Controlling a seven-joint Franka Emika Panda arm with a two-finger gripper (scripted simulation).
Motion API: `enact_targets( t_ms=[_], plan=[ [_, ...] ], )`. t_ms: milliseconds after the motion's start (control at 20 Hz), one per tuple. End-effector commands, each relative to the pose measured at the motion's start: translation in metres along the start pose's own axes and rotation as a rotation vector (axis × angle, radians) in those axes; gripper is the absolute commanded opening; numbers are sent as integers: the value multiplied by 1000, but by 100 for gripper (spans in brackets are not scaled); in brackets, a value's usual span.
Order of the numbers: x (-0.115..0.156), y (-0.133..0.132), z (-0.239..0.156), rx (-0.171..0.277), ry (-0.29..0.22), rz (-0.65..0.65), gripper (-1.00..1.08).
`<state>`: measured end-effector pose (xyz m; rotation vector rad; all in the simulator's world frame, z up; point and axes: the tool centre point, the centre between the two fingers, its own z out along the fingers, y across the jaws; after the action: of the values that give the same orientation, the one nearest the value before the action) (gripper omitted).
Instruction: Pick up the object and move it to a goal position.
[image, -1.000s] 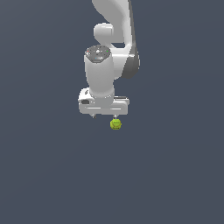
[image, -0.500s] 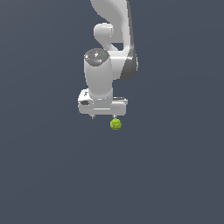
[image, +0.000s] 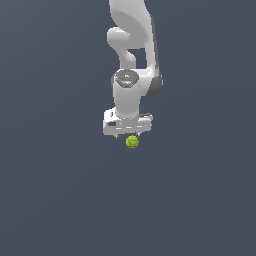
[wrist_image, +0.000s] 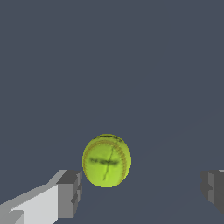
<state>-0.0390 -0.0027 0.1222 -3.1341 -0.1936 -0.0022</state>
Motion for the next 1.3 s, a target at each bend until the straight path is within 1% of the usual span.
enact_targets(
  t_ms=[0, 350, 700, 1250],
  plan=[
    [-7, -11, 12, -1, 0, -49, 100],
    [-18, -27, 30, -1, -2, -120, 100],
    [-19, -27, 35, -1, -2, -119, 100],
    [-20, -27, 78, -1, -2, -123, 100]
  ],
)
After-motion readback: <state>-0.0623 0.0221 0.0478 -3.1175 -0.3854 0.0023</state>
